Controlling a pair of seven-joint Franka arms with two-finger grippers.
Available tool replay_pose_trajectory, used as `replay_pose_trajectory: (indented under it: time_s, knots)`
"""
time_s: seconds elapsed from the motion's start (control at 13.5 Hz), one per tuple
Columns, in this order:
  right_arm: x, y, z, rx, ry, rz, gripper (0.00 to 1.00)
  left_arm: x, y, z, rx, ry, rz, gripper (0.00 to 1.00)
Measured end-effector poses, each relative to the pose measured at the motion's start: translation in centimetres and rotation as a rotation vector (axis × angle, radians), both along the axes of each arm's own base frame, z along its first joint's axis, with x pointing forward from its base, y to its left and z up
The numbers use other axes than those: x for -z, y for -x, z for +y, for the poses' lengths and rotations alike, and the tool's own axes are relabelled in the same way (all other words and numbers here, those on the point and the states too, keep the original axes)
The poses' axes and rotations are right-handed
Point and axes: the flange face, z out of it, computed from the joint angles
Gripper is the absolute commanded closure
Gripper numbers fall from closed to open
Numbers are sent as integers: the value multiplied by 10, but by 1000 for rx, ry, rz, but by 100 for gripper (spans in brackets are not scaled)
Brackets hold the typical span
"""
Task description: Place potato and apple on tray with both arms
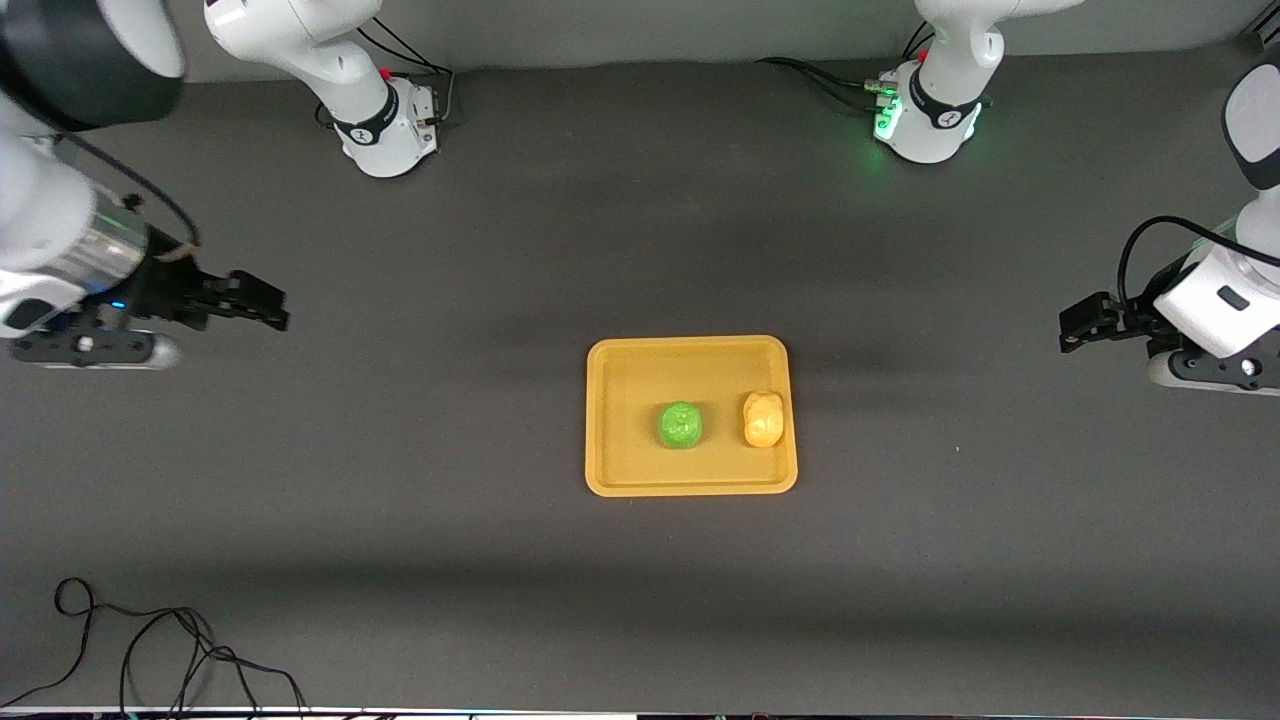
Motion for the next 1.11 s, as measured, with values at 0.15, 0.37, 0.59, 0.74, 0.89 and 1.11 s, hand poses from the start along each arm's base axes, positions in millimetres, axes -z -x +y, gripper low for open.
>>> replay_pose_trajectory:
  time_s: [0.15,0.37,0.59,0.74,0.89,1.11]
  knots:
    - [-6,8,-37,-4,16,-9,0,2,0,0,-1,0,-5,2]
    - [-8,11,-75,-21,30,-15,0,14,1,0,-2,-1,-38,1]
    - [-7,12,-94,-14,35,-14,0,18,5,2,-6,-3,-36,1]
    - [-7,12,-94,-17,35,-14,0,15,5,2,-7,-3,-43,0]
    - [-7,12,-94,-18,35,-14,0,3,8,3,-7,-4,-29,0]
    - [-7,12,-93,-19,35,-14,0,-23,13,3,-7,-6,5,0]
